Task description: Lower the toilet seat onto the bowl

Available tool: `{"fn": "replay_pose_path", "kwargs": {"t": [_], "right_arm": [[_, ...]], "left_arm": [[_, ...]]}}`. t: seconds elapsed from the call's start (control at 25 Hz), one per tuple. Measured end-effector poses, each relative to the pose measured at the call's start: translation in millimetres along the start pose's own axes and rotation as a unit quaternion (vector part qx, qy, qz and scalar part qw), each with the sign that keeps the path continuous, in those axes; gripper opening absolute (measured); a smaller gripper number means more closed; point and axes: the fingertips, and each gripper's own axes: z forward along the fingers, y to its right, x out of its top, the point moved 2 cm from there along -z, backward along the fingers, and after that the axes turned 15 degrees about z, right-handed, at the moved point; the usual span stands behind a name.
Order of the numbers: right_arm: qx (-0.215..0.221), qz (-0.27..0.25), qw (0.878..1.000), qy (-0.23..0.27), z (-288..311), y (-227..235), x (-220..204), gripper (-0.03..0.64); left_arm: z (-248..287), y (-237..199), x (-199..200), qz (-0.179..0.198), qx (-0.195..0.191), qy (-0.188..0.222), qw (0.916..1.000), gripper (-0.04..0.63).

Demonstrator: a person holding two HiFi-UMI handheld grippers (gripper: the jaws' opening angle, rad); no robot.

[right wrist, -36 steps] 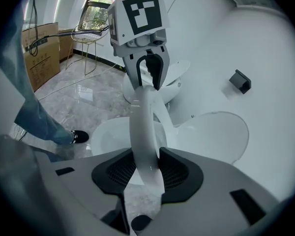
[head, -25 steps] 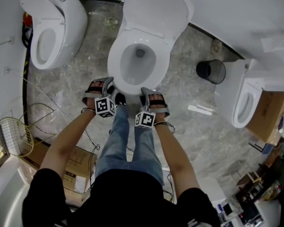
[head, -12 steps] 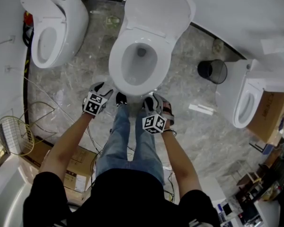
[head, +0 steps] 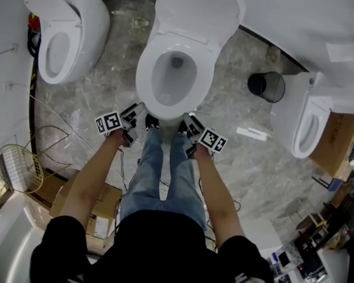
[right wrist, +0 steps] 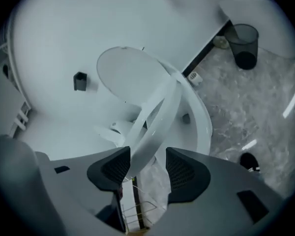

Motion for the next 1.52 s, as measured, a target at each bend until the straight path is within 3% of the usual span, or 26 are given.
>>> {"fn": "replay_pose_path", "kwargs": {"t": [0.2, 0.4, 1.16, 1.52], "right_arm": [[0.011, 0.041, 0.999, 0.005, 11.3, 4.0, -3.4, 0.202], [0.010, 0.060, 0.998, 0.001, 18.2, 10.4, -4.4, 0.183], [-0.013, 0.090, 0.996, 0.002, 35.8, 60.2, -15.0, 0.161], [-0.032, 0.092, 0.995, 0.004, 47.7, 85.6, -16.0, 0.160]], "left_arm": [[13.8, 1.3, -10.4, -0.044, -0.023, 0.004, 0.9988, 0.268], [20.3, 0.1, -17.0, -0.046, -0.034, -0.002, 0.9984, 0.156], [34.0, -44.6, -50.1, -0.072, -0.004, -0.013, 0.9973, 0.143], [45.6, -68.0, -63.9, -0.062, -0.001, -0.032, 0.9976, 0.144]]}}
